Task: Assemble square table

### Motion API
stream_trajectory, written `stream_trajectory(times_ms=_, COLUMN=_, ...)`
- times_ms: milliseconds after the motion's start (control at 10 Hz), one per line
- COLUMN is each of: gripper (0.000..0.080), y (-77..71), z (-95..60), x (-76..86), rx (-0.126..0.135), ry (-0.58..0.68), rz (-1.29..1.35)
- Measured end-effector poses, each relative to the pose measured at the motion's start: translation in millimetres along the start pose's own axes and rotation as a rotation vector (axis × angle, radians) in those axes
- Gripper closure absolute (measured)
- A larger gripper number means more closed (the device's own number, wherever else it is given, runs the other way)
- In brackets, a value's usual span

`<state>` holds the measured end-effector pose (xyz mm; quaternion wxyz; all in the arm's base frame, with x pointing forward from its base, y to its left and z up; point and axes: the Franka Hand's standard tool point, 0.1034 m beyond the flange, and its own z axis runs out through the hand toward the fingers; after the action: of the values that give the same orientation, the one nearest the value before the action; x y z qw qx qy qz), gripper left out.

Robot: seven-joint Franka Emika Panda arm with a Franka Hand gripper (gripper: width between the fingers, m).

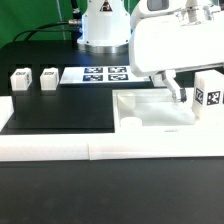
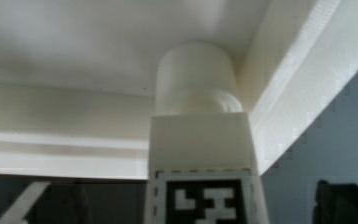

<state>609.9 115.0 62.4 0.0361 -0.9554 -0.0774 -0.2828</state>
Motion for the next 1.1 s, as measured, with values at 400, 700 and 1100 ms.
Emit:
stream_trajectory(times_ms=400, gripper=0.0151, y=1.1, z=-0.3, x=1.3, rx=0.002, ry=-0.020, rz=-0.007)
stream_trajectory(times_ms=700, gripper=0.0151, y=13.1, z=-18.6, x=22.9, rx=0.005, ry=-0.069, rz=-0.019)
stream_trajectory(times_ms=1100, gripper=0.0151, y=0.9, z=-10.1, x=16.5, rx=0.061, ry=-0.361, rz=0.018)
